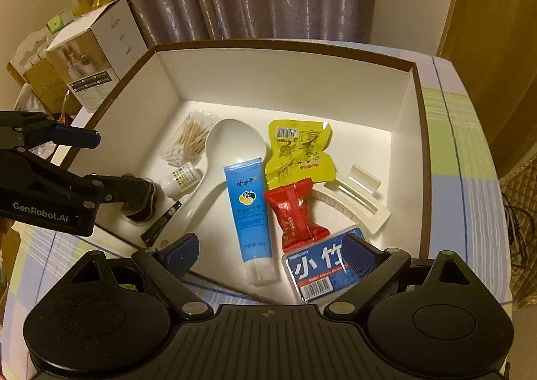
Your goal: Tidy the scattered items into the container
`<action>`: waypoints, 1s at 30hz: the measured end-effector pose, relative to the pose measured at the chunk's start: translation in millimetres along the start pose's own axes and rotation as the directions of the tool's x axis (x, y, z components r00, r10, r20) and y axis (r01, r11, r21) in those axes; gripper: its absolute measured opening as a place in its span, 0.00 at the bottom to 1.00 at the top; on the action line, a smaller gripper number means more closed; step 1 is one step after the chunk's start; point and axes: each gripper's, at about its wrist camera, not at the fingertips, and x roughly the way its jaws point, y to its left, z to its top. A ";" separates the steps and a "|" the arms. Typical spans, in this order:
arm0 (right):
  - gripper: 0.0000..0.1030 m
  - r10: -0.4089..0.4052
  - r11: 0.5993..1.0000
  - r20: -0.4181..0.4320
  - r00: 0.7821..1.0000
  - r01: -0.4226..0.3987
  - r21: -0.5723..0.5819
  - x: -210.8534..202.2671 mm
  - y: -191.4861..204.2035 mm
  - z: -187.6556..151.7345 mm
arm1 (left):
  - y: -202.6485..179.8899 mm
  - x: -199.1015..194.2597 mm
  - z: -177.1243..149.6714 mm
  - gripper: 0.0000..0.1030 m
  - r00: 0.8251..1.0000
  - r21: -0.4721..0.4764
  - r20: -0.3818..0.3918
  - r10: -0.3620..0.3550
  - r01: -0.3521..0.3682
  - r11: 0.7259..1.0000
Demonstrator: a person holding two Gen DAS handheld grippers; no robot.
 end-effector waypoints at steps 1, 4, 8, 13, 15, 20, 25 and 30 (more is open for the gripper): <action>0.94 -0.005 1.000 0.008 1.000 0.005 -0.001 -3.2 1.4 -1.8 | -1.2 -3.5 -1.0 0.89 1.000 -0.005 0.007 0.008 -0.008 1.000; 0.94 -0.024 1.000 0.047 0.999 0.025 -0.012 -13.8 6.0 -8.3 | -4.8 -14.6 -5.1 0.90 0.998 -0.015 0.040 0.055 -0.055 0.998; 0.94 -0.047 0.998 0.114 0.992 0.051 -0.025 -30.1 14.7 -20.9 | -7.1 -28.1 -11.6 0.90 0.995 -0.048 0.069 0.067 -0.064 0.997; 0.94 -0.073 0.996 0.177 0.981 0.081 -0.039 -47.5 24.1 -33.9 | -12.5 -46.7 -21.4 0.90 0.993 -0.085 0.096 0.063 -0.055 0.995; 0.94 -0.069 0.997 0.177 0.982 0.073 -0.014 -53.4 24.4 -37.6 | -15.9 -55.3 -25.9 0.90 0.992 -0.092 0.108 0.062 -0.053 0.994; 0.94 -0.041 0.998 0.173 0.984 0.033 0.052 -66.7 23.5 -47.8 | -24.1 -76.2 -39.9 0.91 0.984 -0.098 0.148 0.098 -0.084 0.992; 0.94 -0.009 0.998 0.153 0.988 0.000 0.063 -77.3 28.9 -58.3 | -27.6 -93.8 -57.8 0.91 0.977 -0.106 0.180 0.118 -0.100 0.989; 0.94 -0.015 0.999 0.158 0.987 0.008 0.043 -89.6 37.2 -70.1 | -32.8 -109.6 -74.9 0.91 0.974 -0.122 0.185 0.131 -0.110 0.986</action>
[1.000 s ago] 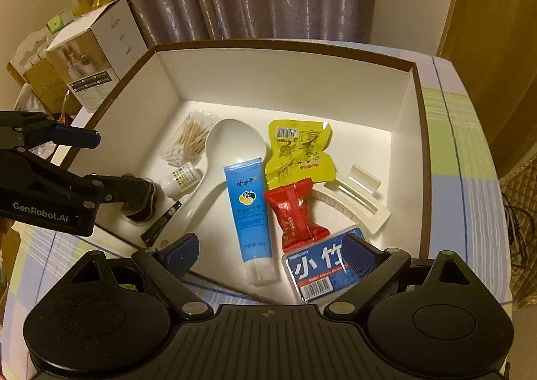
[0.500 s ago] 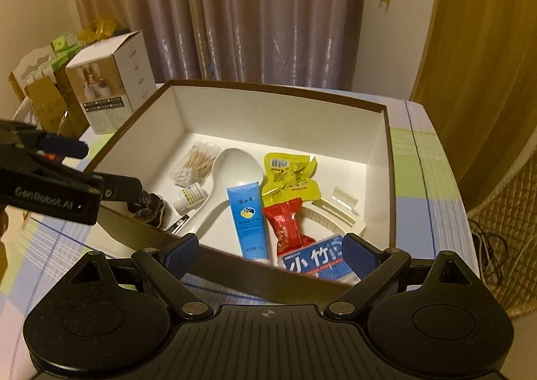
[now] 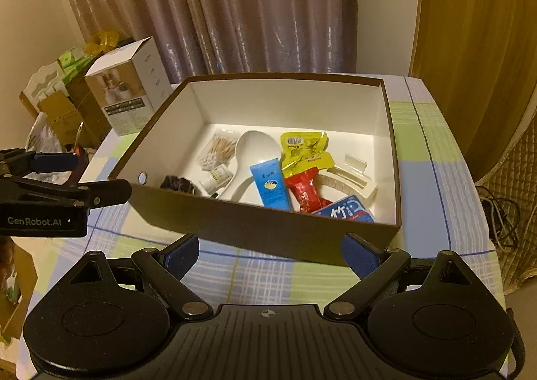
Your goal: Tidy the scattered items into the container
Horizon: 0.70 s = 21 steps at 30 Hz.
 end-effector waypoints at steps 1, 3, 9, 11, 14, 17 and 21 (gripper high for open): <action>0.94 -0.003 1.000 0.000 1.000 0.003 -0.004 -2.4 1.4 -2.1 | -0.7 -3.4 -2.6 0.90 1.000 -0.004 -0.004 -0.002 0.002 1.000; 0.94 -0.004 1.000 0.001 1.000 0.004 -0.007 -7.6 3.4 -6.7 | -3.0 -9.6 -6.7 0.90 1.000 -0.012 -0.016 -0.010 0.010 1.000; 0.94 -0.009 1.000 0.000 1.000 0.009 -0.022 -21.1 8.2 -17.2 | -12.0 -29.2 -18.9 0.90 1.000 -0.024 -0.025 0.011 -0.012 1.000; 0.94 -0.013 0.999 0.004 1.000 0.013 -0.035 -25.2 10.1 -20.3 | -13.6 -35.6 -22.2 0.90 1.000 -0.034 -0.027 0.013 -0.014 0.999; 0.94 -0.009 0.999 0.009 1.000 0.010 -0.036 -30.5 11.2 -25.2 | -16.9 -45.3 -26.6 0.90 1.000 -0.043 -0.026 0.011 -0.012 0.999; 0.94 -0.005 0.999 0.018 1.000 0.005 -0.032 -36.7 12.3 -29.0 | -17.8 -55.0 -28.8 0.90 1.000 -0.059 -0.020 0.020 -0.021 0.998; 0.94 -0.001 0.999 0.037 0.999 0.003 -0.034 -46.9 13.2 -31.3 | -19.3 -67.0 -29.2 0.90 0.999 -0.067 0.000 0.033 -0.033 0.997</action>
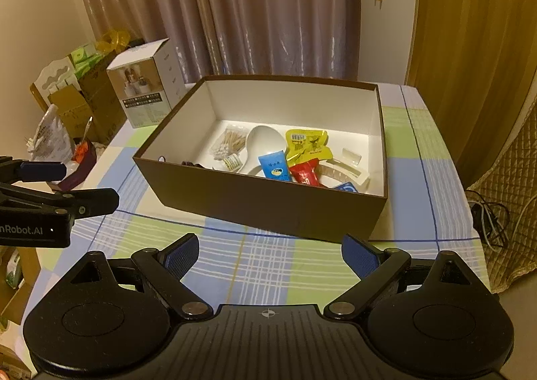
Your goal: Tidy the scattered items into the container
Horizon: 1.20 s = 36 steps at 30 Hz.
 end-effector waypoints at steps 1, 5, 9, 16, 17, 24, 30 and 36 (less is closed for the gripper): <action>0.94 0.000 1.000 0.003 1.000 0.000 0.000 -2.3 0.3 -0.5 | -0.4 -2.4 0.0 0.91 1.000 -0.001 0.003 0.005 -0.005 1.000; 0.94 0.001 1.000 0.015 1.000 -0.001 0.000 -11.2 2.6 -3.3 | -2.7 -9.2 -0.5 0.91 1.000 -0.001 0.005 0.018 -0.018 1.000; 0.94 0.003 1.000 0.022 1.000 -0.003 0.000 -18.1 4.0 -5.3 | -5.2 -15.3 -3.6 0.91 1.000 0.002 0.007 0.030 -0.030 1.000; 0.94 0.002 1.000 0.023 1.000 -0.002 0.007 -23.8 4.7 -7.9 | -7.9 -22.2 -8.5 0.94 1.000 0.006 0.002 0.030 -0.030 1.000; 0.94 0.002 1.000 0.024 1.000 -0.002 0.007 -23.8 4.6 -7.9 | -8.5 -23.1 -8.8 0.94 1.000 0.009 0.000 0.027 -0.027 1.000; 0.94 -0.001 1.000 0.029 1.000 0.001 0.006 -28.0 8.8 -7.6 | -10.1 -26.1 -12.8 0.96 1.000 0.025 -0.002 0.029 -0.029 0.999; 0.94 -0.008 1.000 0.022 1.000 0.007 0.005 -25.7 11.4 -6.7 | -4.7 -22.4 -15.2 0.96 0.999 0.025 -0.004 0.049 -0.049 0.999; 0.94 -0.025 1.000 0.007 1.000 0.025 0.017 -20.5 11.1 -7.7 | 0.0 -18.8 -16.4 0.96 0.999 0.027 -0.012 0.049 -0.049 0.998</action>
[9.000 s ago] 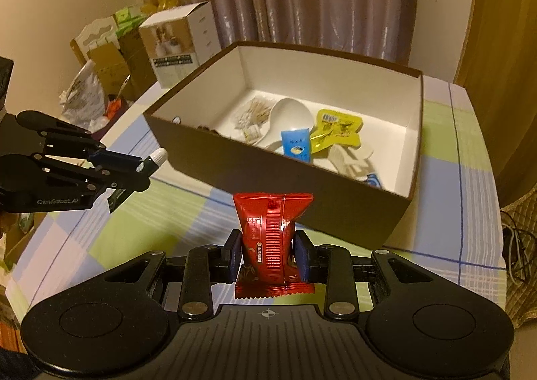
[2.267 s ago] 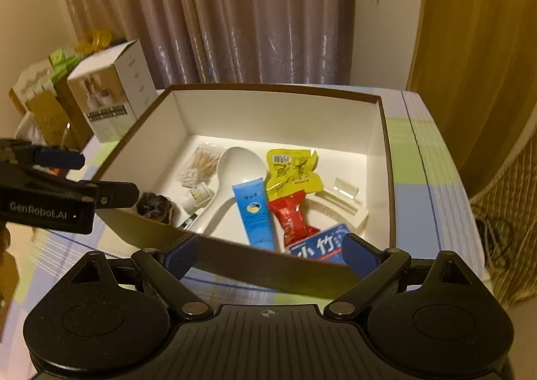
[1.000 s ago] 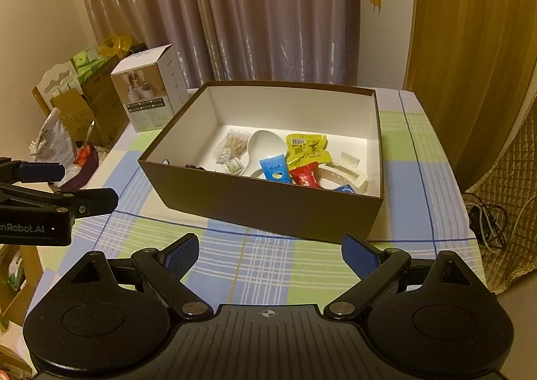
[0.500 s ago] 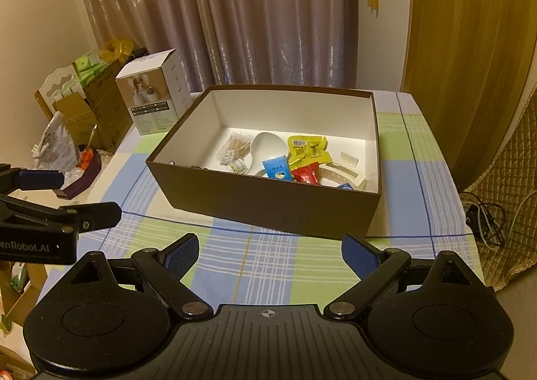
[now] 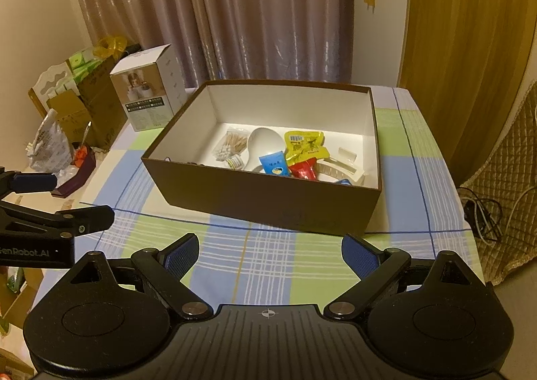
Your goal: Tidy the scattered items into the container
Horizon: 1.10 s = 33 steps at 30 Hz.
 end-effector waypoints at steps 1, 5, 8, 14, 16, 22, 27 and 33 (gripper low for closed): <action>0.94 -0.003 1.000 -0.002 1.000 0.003 0.001 0.5 0.0 -0.4 | 0.3 0.7 -0.1 0.96 1.000 0.000 -0.001 0.000 0.000 1.000; 0.94 -0.010 1.000 -0.010 1.000 0.011 0.010 1.6 -0.8 -2.4 | 0.7 3.1 -1.0 0.96 1.000 0.005 -0.006 -0.004 0.004 1.000; 0.94 -0.017 1.000 -0.018 1.000 0.017 0.018 3.3 -1.8 -4.7 | 0.1 6.1 -2.4 0.96 1.000 0.008 -0.011 -0.008 0.008 1.000; 0.94 -0.022 0.999 -0.034 0.999 0.023 0.032 6.7 -1.9 -8.6 | -0.2 10.9 -4.8 0.96 1.000 0.013 -0.021 -0.013 0.013 1.000; 0.94 -0.023 0.999 -0.038 0.999 0.024 0.035 7.9 -1.7 -9.6 | -0.2 12.2 -6.2 0.96 1.000 0.015 -0.026 -0.015 0.016 1.000; 0.94 -0.021 0.999 -0.057 0.998 0.024 0.046 13.2 -1.8 -14.4 | -0.2 19.0 -12.0 0.96 0.999 0.019 -0.051 -0.017 0.018 1.000; 0.94 -0.015 0.999 -0.067 0.998 0.018 0.048 15.5 -1.6 -15.5 | -0.9 20.4 -13.9 0.96 0.998 0.020 -0.059 -0.014 0.015 1.000; 0.94 -0.010 0.999 -0.056 0.998 0.012 0.039 12.2 -0.4 -13.7 | -2.8 15.7 -12.3 0.96 0.999 0.020 -0.047 -0.007 0.008 1.000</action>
